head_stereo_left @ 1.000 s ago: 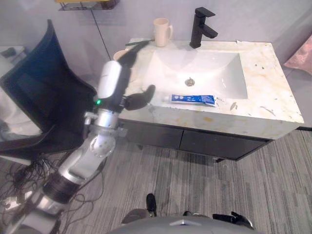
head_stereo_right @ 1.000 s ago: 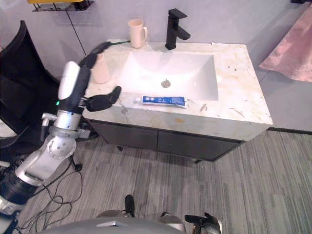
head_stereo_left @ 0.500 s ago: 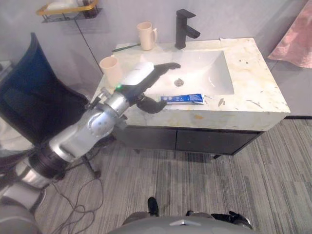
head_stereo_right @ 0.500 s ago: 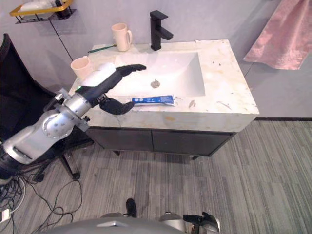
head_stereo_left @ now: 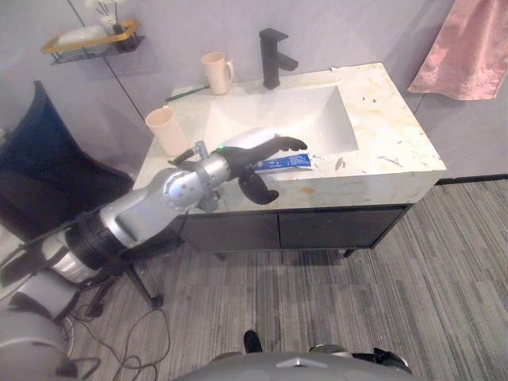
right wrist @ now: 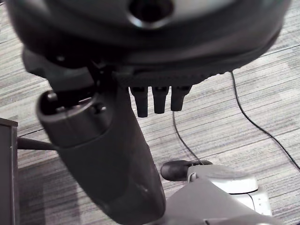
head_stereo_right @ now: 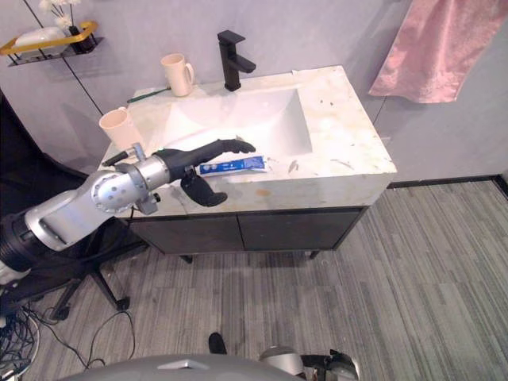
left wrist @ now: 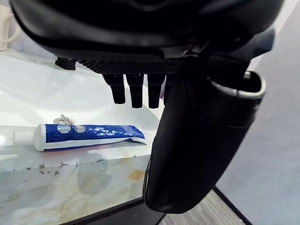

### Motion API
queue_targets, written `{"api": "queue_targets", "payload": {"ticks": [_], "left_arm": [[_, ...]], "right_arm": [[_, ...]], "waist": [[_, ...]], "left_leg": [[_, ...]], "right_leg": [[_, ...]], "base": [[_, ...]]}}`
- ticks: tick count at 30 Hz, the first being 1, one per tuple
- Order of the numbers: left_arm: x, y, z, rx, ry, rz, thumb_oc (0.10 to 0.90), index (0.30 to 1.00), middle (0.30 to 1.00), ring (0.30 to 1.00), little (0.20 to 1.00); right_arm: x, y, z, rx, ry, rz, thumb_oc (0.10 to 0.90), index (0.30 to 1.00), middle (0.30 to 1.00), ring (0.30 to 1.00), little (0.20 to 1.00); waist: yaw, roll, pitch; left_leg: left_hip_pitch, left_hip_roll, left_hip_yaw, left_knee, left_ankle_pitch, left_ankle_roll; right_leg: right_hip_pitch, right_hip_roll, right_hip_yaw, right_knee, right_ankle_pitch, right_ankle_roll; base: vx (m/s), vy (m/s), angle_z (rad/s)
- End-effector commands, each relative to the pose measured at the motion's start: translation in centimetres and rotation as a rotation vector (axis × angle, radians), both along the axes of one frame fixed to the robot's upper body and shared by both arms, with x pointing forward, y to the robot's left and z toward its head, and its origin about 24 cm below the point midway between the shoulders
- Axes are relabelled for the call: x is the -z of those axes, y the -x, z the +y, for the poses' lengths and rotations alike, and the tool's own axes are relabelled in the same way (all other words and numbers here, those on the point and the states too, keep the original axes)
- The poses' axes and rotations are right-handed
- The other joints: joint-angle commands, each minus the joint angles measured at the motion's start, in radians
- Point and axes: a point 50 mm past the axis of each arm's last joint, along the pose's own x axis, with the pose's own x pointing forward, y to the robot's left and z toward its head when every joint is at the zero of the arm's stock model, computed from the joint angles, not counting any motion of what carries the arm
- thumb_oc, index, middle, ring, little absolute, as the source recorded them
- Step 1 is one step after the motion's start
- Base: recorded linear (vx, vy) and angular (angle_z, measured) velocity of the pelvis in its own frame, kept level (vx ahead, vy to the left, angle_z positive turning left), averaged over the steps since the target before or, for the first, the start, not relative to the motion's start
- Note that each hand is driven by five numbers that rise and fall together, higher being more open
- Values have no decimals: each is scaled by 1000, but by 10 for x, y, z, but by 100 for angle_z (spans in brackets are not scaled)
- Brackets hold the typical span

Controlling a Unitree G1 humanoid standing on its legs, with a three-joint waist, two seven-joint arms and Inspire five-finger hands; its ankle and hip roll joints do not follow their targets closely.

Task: Organize the bathroom.

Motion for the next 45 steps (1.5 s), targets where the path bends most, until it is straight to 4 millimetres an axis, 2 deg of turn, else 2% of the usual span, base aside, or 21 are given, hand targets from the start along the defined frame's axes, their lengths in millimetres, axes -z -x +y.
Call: {"api": "queue_targets", "payload": {"ticks": [1, 8, 13, 45], "left_arm": [[-72, -21, 4, -82, 19, -350, 800, 900, 900, 900, 900], [-82, -24, 10, -141, 75, -401, 800, 900, 900, 900, 900], [-84, -30, 17, -177, 55, -373, 800, 900, 900, 900, 900], [-59, -57, 35, -349, -11, -231, 800, 900, 900, 900, 900]], "right_arm": [[-5, 1, -17, 1, 51, 4, 800, 900, 900, 900, 900], [-4, 6, -16, -3, 47, 20, 800, 900, 900, 900, 900], [-4, 8, -16, -5, 48, 23, 800, 900, 900, 900, 900], [-7, 13, -27, 12, 69, 14, 800, 900, 900, 900, 900]], "waist": [[6, -34, -43], [3, -31, -47], [0, -30, -47], [-37, -39, -33]], "left_leg": [[40, -6, 59, 105, -179, -32], [37, -5, 59, 109, -180, -32], [34, -3, 62, 114, -181, -31], [17, 12, 87, 157, -188, -29]], "right_leg": [[-98, -8, 36, 18, -14, 78], [-100, -6, 41, 25, -22, 74], [-102, -6, 42, 32, -27, 71], [-105, 5, 58, 68, -59, 52]], "base": [[35, -14, 0], [25, -9, 0], [20, -11, 0], [36, -11, -2]]}}
